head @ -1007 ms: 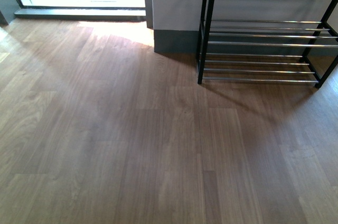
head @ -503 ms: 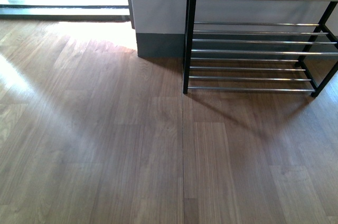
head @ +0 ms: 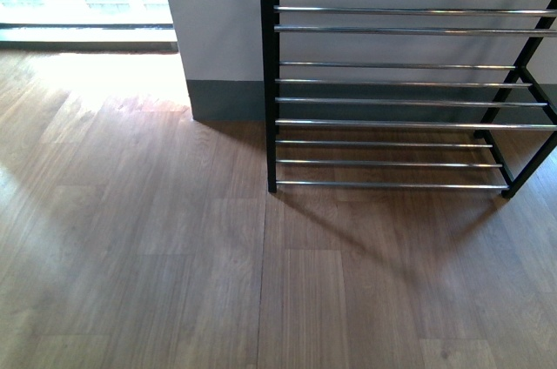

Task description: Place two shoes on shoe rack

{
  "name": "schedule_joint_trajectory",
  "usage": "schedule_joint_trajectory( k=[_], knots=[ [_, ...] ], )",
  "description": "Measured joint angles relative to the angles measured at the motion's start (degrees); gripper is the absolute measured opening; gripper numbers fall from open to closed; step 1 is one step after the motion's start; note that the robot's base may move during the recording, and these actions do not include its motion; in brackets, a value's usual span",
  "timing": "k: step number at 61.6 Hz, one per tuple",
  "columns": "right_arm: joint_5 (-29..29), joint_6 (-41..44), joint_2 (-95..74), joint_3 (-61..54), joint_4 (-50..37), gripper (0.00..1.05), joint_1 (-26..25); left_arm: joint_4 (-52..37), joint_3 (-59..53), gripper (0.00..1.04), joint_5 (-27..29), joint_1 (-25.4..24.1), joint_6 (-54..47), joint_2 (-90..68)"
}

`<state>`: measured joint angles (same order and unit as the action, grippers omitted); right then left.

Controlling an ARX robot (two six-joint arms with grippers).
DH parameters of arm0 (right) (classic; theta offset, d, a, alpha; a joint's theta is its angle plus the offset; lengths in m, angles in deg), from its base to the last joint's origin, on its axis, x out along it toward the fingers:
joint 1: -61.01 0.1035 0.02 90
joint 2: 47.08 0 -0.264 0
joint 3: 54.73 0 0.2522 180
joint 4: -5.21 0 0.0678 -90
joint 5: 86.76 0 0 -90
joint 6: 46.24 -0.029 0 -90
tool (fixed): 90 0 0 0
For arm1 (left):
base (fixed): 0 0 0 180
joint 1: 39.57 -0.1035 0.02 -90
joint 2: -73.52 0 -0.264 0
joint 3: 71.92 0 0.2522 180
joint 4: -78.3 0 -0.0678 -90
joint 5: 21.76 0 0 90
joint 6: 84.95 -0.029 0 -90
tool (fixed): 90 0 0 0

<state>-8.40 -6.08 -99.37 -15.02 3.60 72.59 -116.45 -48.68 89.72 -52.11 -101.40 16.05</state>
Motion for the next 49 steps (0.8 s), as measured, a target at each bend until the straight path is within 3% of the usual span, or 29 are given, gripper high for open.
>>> schedule_joint_trajectory(
  k=[49],
  knots=[
    [0.42, -0.57, -0.20, -0.17, -0.11, 0.02, 0.15, 0.00, 0.00, 0.02, 0.13, 0.00, -0.04, -0.04]
  ],
)
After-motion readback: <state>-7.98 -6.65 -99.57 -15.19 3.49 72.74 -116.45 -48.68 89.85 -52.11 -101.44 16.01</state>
